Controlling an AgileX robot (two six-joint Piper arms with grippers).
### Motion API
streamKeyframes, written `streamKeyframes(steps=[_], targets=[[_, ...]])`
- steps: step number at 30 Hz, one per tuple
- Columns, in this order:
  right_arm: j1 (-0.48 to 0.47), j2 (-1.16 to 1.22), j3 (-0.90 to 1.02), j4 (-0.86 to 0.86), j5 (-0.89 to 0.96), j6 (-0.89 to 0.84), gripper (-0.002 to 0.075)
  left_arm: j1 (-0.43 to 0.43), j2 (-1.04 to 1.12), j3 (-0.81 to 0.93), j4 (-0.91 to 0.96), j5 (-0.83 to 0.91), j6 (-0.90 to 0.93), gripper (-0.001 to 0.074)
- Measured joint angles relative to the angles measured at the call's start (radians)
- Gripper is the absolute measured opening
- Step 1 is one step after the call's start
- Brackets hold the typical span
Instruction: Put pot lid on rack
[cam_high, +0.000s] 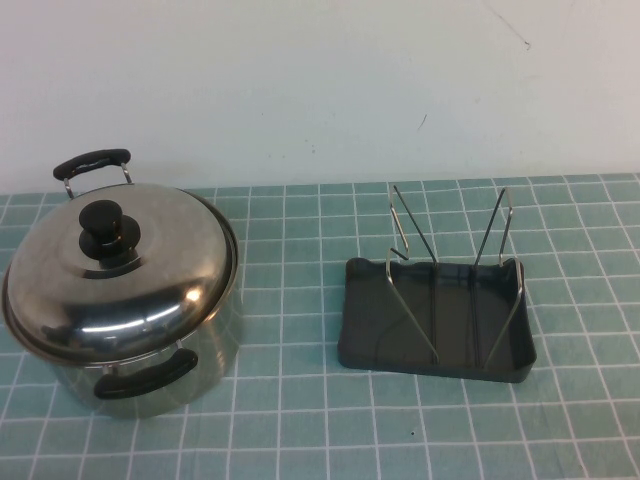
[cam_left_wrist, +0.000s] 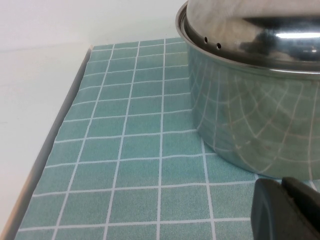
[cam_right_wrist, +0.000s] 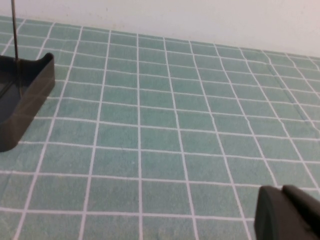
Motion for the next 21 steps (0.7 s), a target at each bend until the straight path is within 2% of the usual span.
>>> streamKeyframes(steps=[12,18,21], targets=[[0.000,0.000,0.000,-0.128,0.000,0.000,-0.0001,0.000,0.000,0.000,0.000,0.000,0.000,-0.0004],[0.000,0.000,0.000,-0.286,0.017,0.000,-0.0001,0.000,0.000,0.000,0.000,0.000,-0.003,-0.0004],[0.000,0.000,0.000,-0.307,0.017,0.000,-0.0001,0.000,0.000,0.000,0.000,0.000,-0.003,-0.0004]])
